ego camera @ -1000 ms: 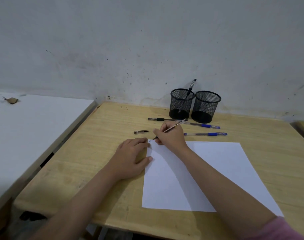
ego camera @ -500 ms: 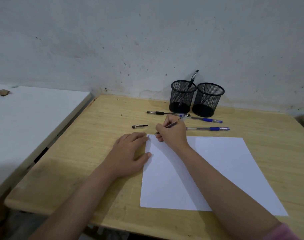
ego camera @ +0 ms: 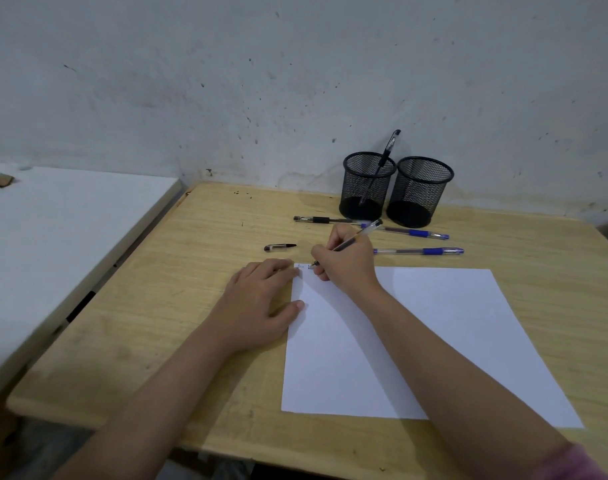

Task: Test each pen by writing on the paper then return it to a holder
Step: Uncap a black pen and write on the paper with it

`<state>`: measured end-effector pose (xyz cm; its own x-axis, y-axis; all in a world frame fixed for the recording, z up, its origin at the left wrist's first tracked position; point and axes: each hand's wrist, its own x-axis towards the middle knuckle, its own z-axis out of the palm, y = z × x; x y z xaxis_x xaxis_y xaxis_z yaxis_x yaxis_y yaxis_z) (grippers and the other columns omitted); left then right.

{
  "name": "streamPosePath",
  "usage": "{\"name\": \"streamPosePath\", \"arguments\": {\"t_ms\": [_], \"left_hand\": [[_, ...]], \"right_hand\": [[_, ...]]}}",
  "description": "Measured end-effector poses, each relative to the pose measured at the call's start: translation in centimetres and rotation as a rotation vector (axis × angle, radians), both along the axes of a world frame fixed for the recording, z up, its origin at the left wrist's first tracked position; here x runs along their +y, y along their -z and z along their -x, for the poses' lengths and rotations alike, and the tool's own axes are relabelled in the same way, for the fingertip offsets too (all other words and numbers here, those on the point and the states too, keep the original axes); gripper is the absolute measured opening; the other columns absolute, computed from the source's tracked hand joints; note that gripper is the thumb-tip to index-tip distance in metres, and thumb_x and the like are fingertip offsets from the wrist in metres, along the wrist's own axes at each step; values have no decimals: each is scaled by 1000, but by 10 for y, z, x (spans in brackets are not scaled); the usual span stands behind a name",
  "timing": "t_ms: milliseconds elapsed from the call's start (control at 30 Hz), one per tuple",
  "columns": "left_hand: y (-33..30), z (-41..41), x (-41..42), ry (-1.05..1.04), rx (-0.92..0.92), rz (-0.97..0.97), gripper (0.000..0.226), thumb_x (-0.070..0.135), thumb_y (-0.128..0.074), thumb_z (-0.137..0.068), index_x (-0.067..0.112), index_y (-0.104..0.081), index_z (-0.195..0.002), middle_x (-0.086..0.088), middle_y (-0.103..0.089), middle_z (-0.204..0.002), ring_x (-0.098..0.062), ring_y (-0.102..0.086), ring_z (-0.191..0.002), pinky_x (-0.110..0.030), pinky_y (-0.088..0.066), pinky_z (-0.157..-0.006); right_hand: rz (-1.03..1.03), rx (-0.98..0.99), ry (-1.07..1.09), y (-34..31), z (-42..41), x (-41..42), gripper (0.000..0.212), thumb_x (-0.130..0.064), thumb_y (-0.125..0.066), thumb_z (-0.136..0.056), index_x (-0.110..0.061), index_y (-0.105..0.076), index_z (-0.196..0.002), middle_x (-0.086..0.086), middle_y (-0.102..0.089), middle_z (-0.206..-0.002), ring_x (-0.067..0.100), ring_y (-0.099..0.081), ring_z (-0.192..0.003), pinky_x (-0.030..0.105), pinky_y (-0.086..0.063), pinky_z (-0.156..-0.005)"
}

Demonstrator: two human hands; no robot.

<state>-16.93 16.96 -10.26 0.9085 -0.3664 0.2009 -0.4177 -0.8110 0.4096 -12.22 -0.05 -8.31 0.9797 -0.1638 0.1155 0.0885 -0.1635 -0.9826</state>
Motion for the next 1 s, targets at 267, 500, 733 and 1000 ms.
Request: {"name": "streamPosePath", "arguments": {"t_ms": [267,500,733,1000], "left_hand": [[2,-1,1,0,-6,12,60,57,-40,-78,31,-43,-133,14,-42,-137,-12,-38,-125,-47,-33,-105],[0,0,0,-3,7,13,62,59,-38,-78,32,-42,-133,16,-40,-138,-10,-35,-126,-44,-31,-107],[1,0,0,-4,2,9,61,59,-39,-78,32,-43,-133,15,-41,-138,-11,-36,-126,-45,-31,-106],[-6,-2,-1,-64,-77,109,51,44,-56,-77,19,-57,-121,3,-56,-127,-15,-50,-115,-30,-41,-96]], "right_hand": [[-34,-25,45,2,-2,0,34,9,-56,-71,-12,-35,-56,5,-38,-44,25,-55,-42,21,-40,-37],[-16,-55,70,4,-4,0,34,8,-55,-71,-13,-34,-55,9,-38,-46,26,-54,-42,24,-41,-40],[15,-69,78,6,-4,0,37,8,-56,-70,-15,-32,-54,8,-35,-48,25,-53,-40,24,-40,-40],[-206,44,103,-2,-2,-6,29,-2,-64,-80,-10,-41,-63,16,-56,-58,13,-63,-43,22,-47,-39]]}}
